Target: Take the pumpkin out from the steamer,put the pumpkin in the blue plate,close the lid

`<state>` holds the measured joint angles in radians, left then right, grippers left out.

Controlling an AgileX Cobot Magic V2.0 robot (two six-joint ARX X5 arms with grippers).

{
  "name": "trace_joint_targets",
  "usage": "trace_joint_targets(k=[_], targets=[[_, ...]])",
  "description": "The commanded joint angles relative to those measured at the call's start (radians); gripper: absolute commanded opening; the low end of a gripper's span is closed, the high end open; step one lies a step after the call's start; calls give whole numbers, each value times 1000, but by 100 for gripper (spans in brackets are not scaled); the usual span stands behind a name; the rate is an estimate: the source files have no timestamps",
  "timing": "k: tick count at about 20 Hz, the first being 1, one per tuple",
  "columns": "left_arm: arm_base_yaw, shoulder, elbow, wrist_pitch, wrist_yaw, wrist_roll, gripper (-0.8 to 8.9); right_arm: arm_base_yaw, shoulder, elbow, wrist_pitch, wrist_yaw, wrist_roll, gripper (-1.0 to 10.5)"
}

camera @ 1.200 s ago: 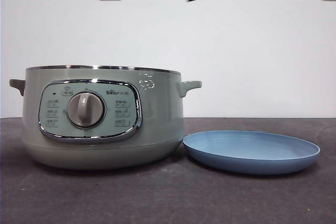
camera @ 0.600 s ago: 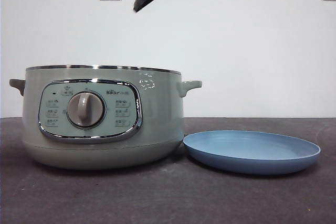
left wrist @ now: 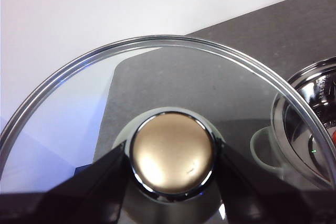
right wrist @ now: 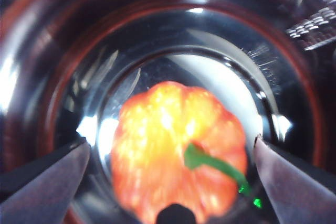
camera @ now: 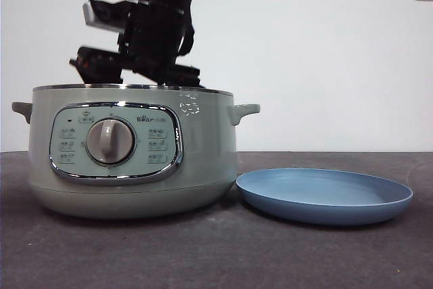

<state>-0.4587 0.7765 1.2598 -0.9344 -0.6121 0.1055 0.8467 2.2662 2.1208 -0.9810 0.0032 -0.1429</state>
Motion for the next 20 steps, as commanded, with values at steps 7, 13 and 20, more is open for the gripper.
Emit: trace_joint_targets(k=[7,13,20], targets=[[0,-12,5,13,-9,12,-9,1,24,1,15,3,-5,-11],[0,-11,5,52,47,12,-9,-32,-179,1,-89,3,3,-11],[0,-7,5,156,125,12,-9,-285,-438,-13,-393,3,127,-12]])
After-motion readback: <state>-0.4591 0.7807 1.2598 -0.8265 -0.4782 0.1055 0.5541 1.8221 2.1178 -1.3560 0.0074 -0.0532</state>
